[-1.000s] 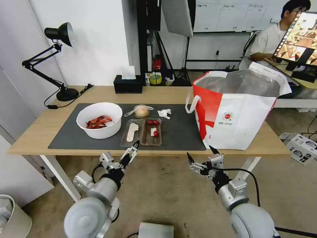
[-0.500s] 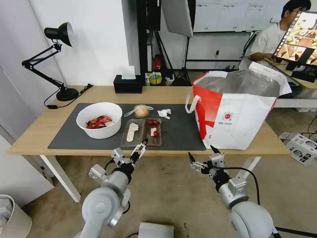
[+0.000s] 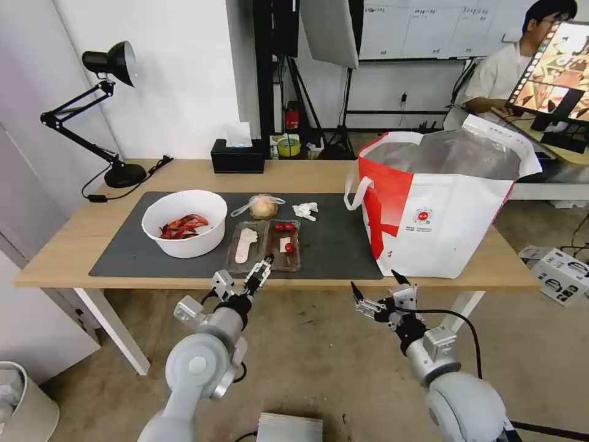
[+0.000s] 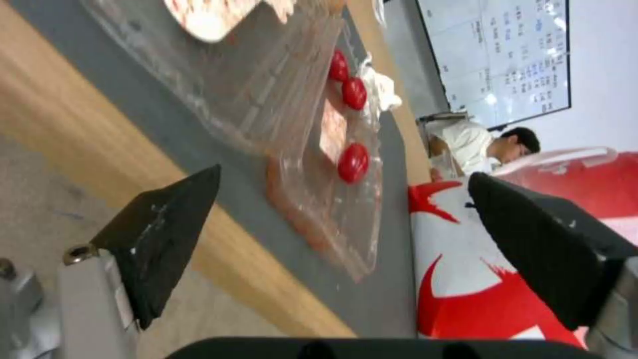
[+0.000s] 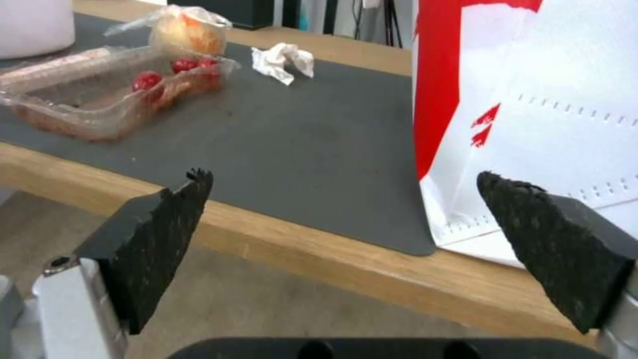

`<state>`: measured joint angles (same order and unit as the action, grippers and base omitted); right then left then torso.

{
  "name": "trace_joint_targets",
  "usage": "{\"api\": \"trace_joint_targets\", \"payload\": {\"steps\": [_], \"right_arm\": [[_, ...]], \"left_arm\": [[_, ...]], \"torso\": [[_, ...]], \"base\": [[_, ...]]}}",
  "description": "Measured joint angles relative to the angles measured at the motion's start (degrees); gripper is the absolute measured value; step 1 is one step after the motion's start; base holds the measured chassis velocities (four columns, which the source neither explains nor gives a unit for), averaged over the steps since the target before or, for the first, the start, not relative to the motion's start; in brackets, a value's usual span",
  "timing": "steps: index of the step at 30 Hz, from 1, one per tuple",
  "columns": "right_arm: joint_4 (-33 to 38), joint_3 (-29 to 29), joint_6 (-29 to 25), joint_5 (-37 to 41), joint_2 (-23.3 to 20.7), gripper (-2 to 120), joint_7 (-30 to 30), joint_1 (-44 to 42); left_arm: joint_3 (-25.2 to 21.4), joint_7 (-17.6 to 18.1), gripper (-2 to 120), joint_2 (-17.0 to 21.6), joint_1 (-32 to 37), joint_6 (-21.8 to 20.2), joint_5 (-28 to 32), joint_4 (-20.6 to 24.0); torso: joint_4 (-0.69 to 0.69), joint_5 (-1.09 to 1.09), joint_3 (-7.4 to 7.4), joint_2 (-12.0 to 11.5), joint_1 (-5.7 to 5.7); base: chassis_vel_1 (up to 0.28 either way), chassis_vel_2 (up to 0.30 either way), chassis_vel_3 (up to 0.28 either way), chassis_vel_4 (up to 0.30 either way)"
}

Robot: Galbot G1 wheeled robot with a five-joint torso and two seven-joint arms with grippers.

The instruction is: Pick up the trash from the table and place it into the takeout bag.

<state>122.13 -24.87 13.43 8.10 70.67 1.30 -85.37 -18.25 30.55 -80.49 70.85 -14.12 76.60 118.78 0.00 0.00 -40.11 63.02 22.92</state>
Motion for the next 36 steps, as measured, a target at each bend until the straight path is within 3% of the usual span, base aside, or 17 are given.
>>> {"api": "trace_joint_targets", "payload": {"steps": [36], "right_arm": [[-0.61, -0.15, -0.07, 0.08, 0.54, 100, -0.66, 0.34]], "left_arm": [[-1.31, 2.96, 100, -1.65, -3.74, 2.65, 1.00, -3.92]], "torso": [[0.00, 0.00, 0.01, 0.00, 0.00]], "base": [[0.000, 0.000, 0.000, 0.000]]}}
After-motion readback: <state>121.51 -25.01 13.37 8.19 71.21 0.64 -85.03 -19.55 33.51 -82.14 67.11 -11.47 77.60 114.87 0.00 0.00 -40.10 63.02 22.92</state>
